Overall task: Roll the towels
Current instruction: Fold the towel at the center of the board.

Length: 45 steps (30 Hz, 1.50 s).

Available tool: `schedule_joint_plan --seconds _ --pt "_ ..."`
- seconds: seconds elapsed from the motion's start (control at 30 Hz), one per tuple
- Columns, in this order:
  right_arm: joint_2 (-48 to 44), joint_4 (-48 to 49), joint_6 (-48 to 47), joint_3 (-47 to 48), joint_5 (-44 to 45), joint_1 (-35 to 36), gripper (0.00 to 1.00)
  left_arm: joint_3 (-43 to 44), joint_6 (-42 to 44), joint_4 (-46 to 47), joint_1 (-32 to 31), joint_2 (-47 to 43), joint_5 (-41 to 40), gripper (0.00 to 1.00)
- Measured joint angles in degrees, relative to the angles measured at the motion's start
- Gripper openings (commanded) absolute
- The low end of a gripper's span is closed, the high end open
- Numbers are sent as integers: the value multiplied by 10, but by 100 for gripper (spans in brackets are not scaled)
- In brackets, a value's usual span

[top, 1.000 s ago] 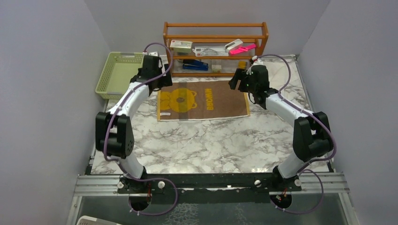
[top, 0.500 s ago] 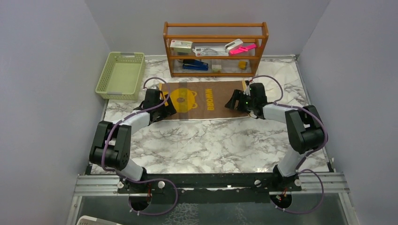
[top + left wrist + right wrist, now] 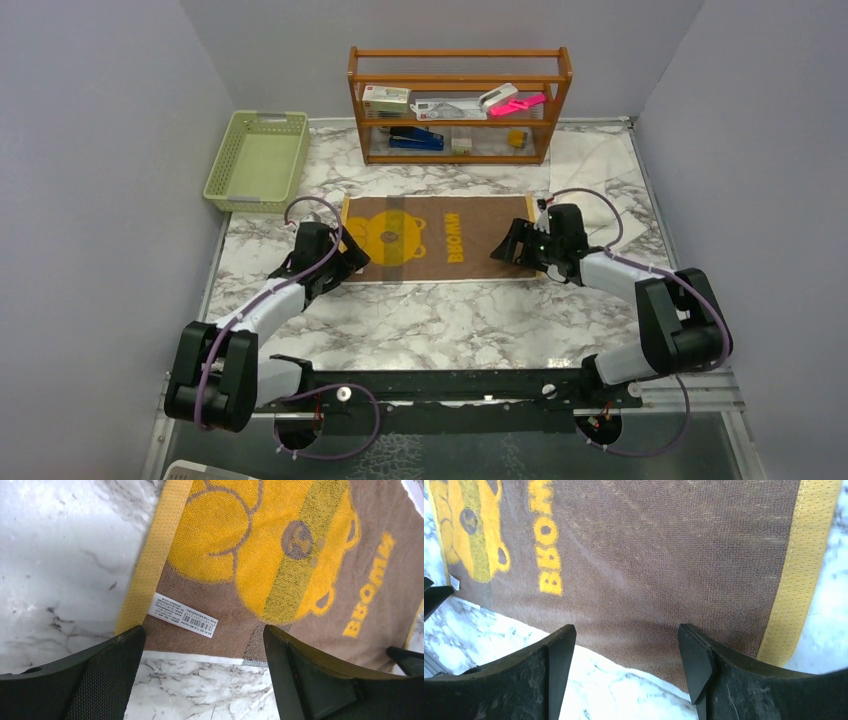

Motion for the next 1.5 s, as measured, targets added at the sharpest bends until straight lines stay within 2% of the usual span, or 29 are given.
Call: schedule_joint_plan --seconds 0.17,0.27,0.33,0.53,0.67,0.73,0.77,0.8,0.87,1.1,1.5 --pt "-45 -50 0 -19 3 0 78 -22 -26 -21 0 -41 10 91" --pt "-58 -75 -3 -15 7 0 79 3 -18 -69 0 -41 9 95" --pt "-63 -92 -8 1 10 0 80 61 9 -113 0 -25 0 99" --pt "-71 -75 -40 113 32 0 80 340 148 -174 8 64 -6 99" --pt "-62 -22 -48 168 39 -4 80 496 257 -208 22 136 11 90" --pt "-54 3 -47 175 39 -7 80 529 300 -220 26 160 16 85" --pt "-48 13 -46 175 39 -8 80 554 320 -232 28 190 17 79" --pt "-41 21 -45 175 38 -8 80 564 341 -238 29 209 17 68" --pt "-29 33 -41 174 36 -8 80 574 376 -253 31 252 17 61" --pt "-12 47 -37 157 17 -8 80 579 450 -294 41 379 22 61" --pt "-15 49 -38 137 -1 -8 80 574 469 -280 59 433 23 61"
